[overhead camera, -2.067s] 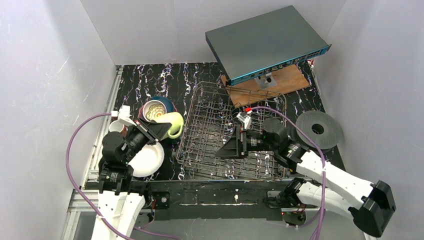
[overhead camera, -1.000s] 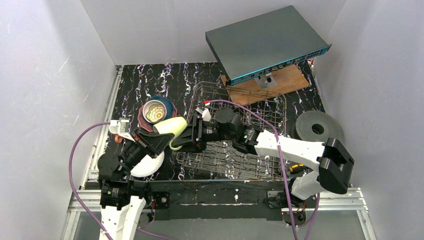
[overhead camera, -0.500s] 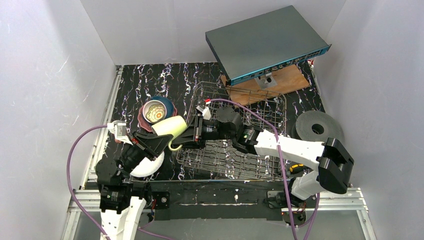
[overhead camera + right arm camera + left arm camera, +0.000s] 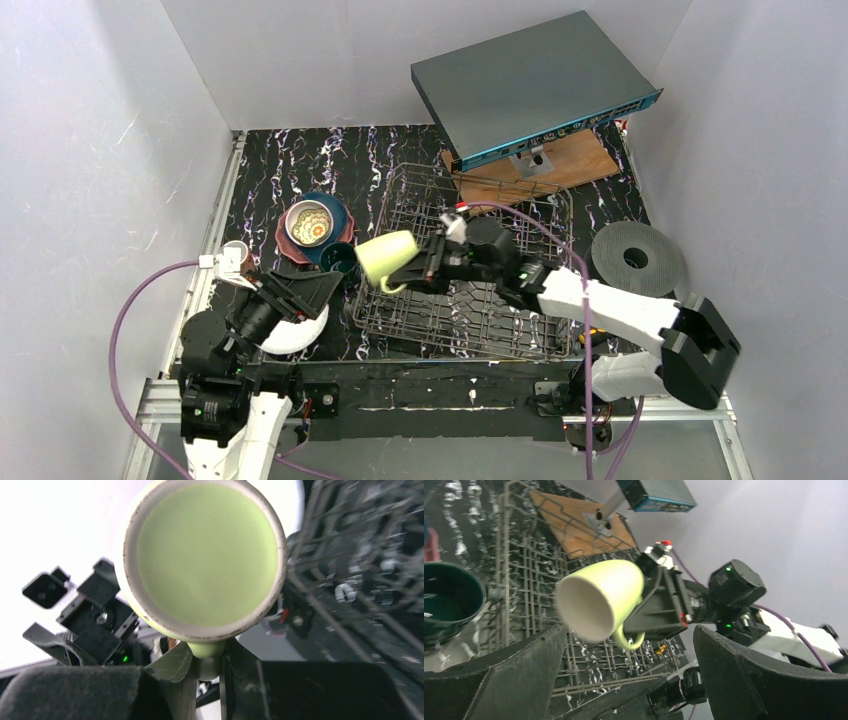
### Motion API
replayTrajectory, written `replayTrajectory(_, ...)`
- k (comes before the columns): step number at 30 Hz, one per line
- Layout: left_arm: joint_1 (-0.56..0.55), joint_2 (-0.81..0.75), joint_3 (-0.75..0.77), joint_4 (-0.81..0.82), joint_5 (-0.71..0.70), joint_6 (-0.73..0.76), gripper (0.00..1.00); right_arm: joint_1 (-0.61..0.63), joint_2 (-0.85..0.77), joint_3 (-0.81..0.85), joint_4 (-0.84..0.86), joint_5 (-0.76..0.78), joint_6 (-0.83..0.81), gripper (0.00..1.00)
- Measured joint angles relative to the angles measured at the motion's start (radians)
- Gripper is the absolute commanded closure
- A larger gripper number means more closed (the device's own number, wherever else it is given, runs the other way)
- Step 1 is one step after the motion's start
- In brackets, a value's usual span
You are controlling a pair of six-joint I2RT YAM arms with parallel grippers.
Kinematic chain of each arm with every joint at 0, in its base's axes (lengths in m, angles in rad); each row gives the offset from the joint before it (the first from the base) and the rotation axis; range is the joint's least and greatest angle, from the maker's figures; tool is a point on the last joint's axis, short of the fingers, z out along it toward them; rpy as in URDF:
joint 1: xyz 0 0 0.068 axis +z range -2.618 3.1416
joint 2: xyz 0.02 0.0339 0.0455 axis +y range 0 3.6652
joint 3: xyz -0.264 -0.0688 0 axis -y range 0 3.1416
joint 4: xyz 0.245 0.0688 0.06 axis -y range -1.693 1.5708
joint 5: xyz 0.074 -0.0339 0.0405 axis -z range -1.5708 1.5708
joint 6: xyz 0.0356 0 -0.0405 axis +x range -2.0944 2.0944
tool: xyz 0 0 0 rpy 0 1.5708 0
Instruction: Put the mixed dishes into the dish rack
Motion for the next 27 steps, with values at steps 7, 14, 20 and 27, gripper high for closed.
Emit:
replayTrajectory(7,0.0,0.019,0.194,-0.336,-0.211,0.082,0.02,-0.166,-0.297,-0.053,-0.374,0.235,-0.311,0.99)
replayTrajectory(14,0.0,0.148,0.312,-0.574,-0.341,0.137,0.02,-0.228,-0.436,-0.053,-0.697,0.635,-0.611,0.99)
replayTrajectory(20,0.0,0.152,0.304,-0.618,-0.34,0.135,0.02,-0.339,-0.415,-0.139,-0.734,0.86,-0.751,0.99)
replayTrajectory(27,0.0,0.147,0.304,-0.645,-0.315,0.122,0.02,-0.434,-0.213,-0.141,-0.603,0.978,-0.861,0.99)
